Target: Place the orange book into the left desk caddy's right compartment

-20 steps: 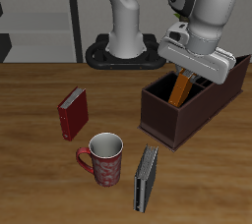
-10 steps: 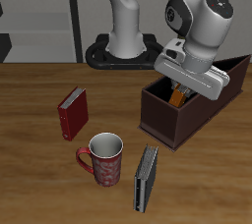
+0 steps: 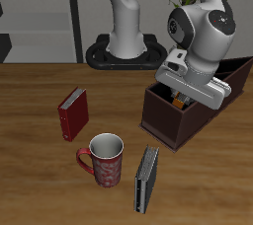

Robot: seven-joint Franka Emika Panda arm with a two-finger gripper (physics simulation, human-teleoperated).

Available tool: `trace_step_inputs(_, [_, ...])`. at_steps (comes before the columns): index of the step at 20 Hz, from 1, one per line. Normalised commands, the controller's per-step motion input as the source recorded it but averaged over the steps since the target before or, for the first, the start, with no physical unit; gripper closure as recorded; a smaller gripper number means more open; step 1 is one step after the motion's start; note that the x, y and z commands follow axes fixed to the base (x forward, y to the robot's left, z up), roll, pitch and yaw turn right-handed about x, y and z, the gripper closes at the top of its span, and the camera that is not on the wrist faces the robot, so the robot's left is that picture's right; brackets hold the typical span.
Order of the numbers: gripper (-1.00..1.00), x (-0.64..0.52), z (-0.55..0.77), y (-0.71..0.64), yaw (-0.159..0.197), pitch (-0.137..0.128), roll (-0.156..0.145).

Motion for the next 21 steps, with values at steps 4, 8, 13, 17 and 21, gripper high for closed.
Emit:
trace_step_inputs(4, [-1.0, -0.03, -0.03, -0.08, -0.003, 0.001, 0.006])
trace_step_inputs(8, [-1.0, 0.01, 0.03, -0.03, -0.008, 0.022, 0.029])
trace_step_inputs(13, [-1.0, -0.08, 0.18, -0.08, 0.044, -0.01, 0.025])
trace_step_inputs(17, [-1.0, -0.21, 0.32, -0.12, 0.025, -0.01, 0.041])
trace_step_inputs(21, [-1.0, -0.37, 0.42, 0.0, 0.135, -0.01, 0.132])
